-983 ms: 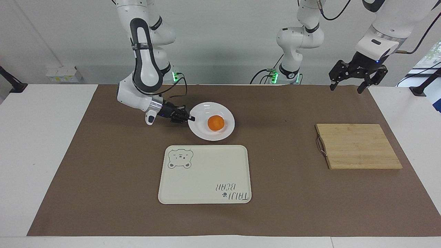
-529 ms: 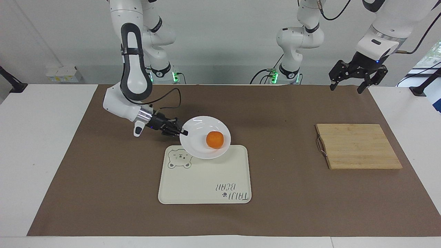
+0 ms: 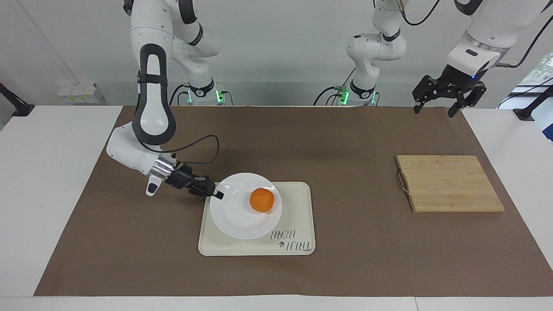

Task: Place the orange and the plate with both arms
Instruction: 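Slide the plate with the right gripper onto the bear tray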

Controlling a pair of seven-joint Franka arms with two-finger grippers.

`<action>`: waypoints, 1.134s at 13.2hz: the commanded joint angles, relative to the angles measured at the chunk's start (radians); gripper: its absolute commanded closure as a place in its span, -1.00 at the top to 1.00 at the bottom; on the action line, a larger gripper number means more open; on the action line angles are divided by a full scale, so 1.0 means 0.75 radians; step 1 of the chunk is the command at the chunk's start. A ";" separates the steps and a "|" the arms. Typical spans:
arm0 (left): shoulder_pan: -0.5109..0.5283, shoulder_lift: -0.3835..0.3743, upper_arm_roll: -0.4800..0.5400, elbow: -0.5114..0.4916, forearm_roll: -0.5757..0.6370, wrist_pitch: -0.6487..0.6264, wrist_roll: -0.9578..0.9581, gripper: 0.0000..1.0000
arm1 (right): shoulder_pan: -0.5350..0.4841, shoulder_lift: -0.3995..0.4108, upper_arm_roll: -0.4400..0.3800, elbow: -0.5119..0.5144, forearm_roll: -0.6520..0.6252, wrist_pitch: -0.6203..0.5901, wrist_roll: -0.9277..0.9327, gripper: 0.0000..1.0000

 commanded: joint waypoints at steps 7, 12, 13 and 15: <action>0.019 -0.005 -0.014 0.015 0.012 -0.028 -0.011 1.00 | 0.062 0.119 0.020 0.124 0.004 0.029 0.115 -1.00; 0.019 -0.005 -0.014 0.015 0.012 -0.028 -0.011 1.00 | 0.085 0.098 0.020 0.051 -0.016 0.015 0.101 -1.00; 0.019 -0.007 -0.014 0.015 0.012 -0.028 -0.011 1.00 | 0.083 0.100 0.020 0.042 -0.018 0.013 0.083 -1.00; 0.019 -0.007 -0.014 0.015 0.012 -0.028 -0.011 1.00 | 0.085 0.106 0.018 0.036 -0.020 0.025 0.048 -1.00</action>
